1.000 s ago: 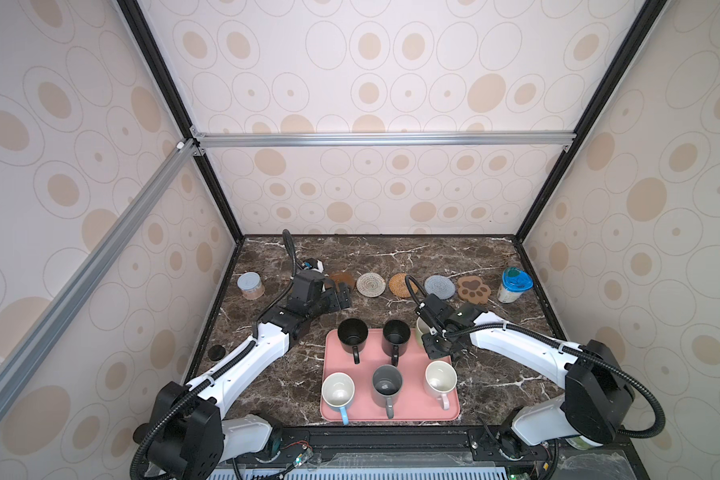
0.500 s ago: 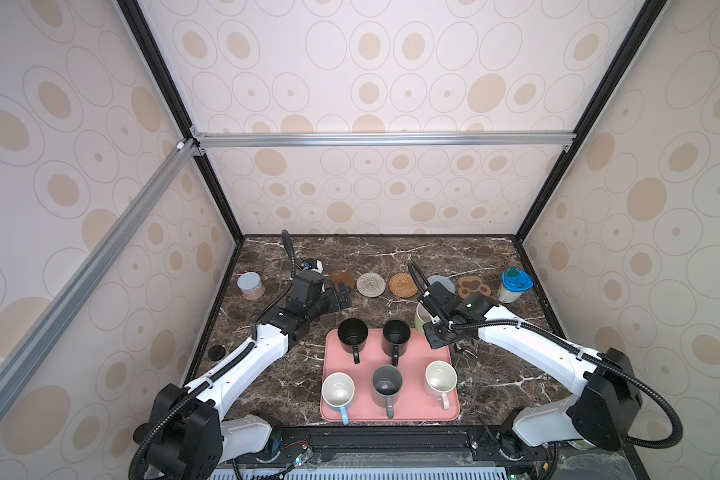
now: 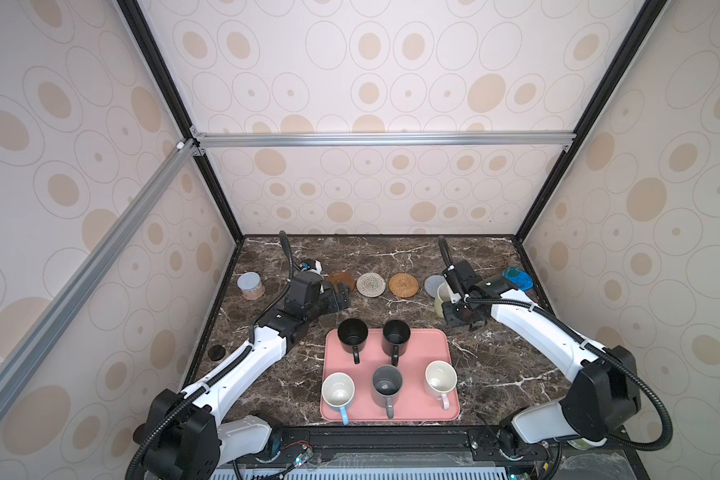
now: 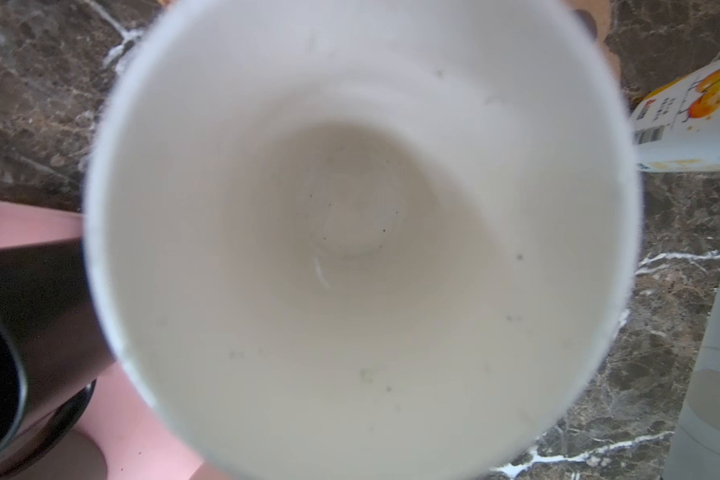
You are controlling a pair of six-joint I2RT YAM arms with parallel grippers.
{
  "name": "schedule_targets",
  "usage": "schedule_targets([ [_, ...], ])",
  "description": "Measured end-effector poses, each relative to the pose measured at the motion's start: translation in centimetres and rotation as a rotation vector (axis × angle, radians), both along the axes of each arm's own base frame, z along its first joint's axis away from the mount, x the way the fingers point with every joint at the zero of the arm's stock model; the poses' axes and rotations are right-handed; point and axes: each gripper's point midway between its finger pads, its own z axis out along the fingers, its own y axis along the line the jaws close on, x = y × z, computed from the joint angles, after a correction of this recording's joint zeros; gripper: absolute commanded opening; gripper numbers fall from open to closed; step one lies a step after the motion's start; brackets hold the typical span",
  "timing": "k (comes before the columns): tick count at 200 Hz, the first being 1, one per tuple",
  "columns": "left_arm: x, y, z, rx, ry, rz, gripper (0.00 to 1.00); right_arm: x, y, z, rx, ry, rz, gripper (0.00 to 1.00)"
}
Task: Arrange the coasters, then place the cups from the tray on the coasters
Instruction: 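Lift the white mug off the tray and carry it toward the paw coaster, then lower the white mug onto the brown paw coaster with the right gripper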
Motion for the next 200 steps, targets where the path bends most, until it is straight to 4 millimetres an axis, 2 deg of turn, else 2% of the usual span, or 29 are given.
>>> schedule_targets([
  [77,-0.1,0.0,0.2,-0.003,-0.006,-0.001,1.0,6.3,-5.8,-1.6,0.025,0.007,-0.102,0.0],
  [146,-0.8,0.4,0.4,-0.008,-0.016,-0.001,1.0,9.8,-8.2,-2.8,0.038,0.003,-0.105,0.0],
  [200,-1.1,0.4,0.0,-0.008,-0.01,-0.002,1.0,11.4,-10.3,-2.9,0.034,-0.003,-0.109,0.0],
])
